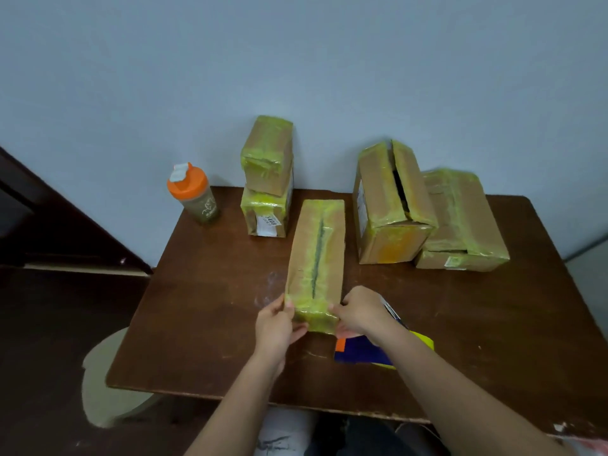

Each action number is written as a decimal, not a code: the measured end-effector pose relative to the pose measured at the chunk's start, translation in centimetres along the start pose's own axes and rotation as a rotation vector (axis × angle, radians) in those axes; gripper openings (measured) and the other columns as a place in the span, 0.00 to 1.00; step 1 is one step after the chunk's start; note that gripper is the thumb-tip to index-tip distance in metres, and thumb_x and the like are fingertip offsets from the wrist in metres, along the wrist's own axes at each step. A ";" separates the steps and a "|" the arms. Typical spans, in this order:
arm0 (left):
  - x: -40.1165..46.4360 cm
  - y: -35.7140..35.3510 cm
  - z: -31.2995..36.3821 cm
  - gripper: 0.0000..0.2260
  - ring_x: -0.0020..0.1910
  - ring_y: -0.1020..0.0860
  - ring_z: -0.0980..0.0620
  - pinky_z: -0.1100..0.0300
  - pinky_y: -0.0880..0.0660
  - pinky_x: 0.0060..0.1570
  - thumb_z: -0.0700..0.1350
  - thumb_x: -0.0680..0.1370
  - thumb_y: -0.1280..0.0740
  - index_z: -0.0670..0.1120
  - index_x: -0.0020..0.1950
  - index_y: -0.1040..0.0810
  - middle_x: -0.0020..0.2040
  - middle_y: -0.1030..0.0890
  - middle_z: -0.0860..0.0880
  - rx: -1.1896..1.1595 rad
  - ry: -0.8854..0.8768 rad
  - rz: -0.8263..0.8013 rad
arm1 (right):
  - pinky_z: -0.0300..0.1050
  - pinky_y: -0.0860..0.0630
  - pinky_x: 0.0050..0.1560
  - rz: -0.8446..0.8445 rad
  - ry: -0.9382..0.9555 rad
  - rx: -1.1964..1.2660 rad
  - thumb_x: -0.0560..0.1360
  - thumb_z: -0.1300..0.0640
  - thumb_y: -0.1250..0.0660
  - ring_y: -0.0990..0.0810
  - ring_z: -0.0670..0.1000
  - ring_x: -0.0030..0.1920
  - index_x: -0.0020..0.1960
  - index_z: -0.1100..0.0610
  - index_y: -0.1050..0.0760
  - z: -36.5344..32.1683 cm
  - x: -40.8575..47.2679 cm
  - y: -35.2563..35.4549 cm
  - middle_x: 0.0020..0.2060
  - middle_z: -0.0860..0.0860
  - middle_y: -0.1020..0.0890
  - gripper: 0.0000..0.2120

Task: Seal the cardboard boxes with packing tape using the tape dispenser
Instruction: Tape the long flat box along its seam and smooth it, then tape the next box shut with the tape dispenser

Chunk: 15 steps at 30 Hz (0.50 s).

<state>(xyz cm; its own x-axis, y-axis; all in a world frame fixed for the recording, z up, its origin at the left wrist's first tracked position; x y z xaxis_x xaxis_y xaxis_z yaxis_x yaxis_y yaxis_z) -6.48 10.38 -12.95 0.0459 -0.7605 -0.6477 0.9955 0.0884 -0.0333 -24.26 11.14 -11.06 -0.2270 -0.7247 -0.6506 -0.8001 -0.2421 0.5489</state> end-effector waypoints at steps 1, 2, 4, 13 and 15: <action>0.3 -0.5 0.5 0.16 0.51 0.18 0.43 0.52 0.19 0.49 0.41 0.82 0.40 0.45 0.70 0.28 0.55 0.19 0.43 -0.003 0.014 -0.004 | 0.35 0.25 0.29 0.028 0.000 -0.002 0.79 0.50 0.34 0.20 0.50 0.32 0.37 0.60 0.28 -0.1 0.5 0.6 0.32 0.53 0.23 0.17; 0.6 -1.0 1.1 0.16 0.51 0.18 0.43 0.51 0.19 0.50 0.40 0.82 0.40 0.45 0.70 0.29 0.56 0.20 0.43 -0.013 0.026 -0.008 | 0.38 0.23 0.31 0.051 0.005 0.017 0.79 0.51 0.33 0.18 0.51 0.34 0.37 0.60 0.27 -0.4 1.0 1.2 0.34 0.54 0.21 0.16; 1.9 -2.0 2.5 0.19 0.53 0.20 0.42 0.49 0.21 0.53 0.40 0.82 0.40 0.46 0.74 0.33 0.62 0.23 0.42 -0.046 0.041 -0.001 | 0.49 0.18 0.44 0.097 0.034 0.093 0.78 0.53 0.32 0.16 0.56 0.44 0.47 0.62 0.21 -1.3 2.0 2.4 0.45 0.58 0.18 0.11; 5.4 -6.7 4.3 0.19 0.63 0.27 0.38 0.46 0.28 0.64 0.40 0.81 0.39 0.38 0.72 0.35 0.66 0.28 0.38 0.109 0.229 -0.050 | 0.47 0.19 0.50 0.351 0.212 0.275 0.79 0.62 0.37 0.18 0.49 0.47 0.58 0.53 0.21 -4.2 4.7 8.3 0.52 0.51 0.18 0.11; 6.2 -7.7 4.5 0.20 0.68 0.31 0.40 0.47 0.33 0.68 0.38 0.81 0.40 0.38 0.73 0.35 0.69 0.29 0.37 0.086 0.238 -0.075 | 0.44 0.22 0.46 0.599 0.393 0.319 0.79 0.63 0.38 0.20 0.47 0.44 0.54 0.53 0.21 -5.2 3.1 11.9 0.45 0.48 0.18 0.10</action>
<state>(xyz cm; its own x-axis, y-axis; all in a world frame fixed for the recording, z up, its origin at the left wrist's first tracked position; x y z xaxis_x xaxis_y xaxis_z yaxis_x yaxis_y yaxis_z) -13.48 2.14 -13.28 -0.0390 -0.5892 -0.8071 0.9992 -0.0255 -0.0296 -31.57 2.67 -3.76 -0.5049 -0.8628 -0.0245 -0.7376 0.4165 0.5315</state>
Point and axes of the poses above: each hand's wrist, its own x-axis towards the middle knuckle, its own y-axis out of the back of the hand, z = x × y, the point moved 9 cm from there along x, towards the middle knuckle
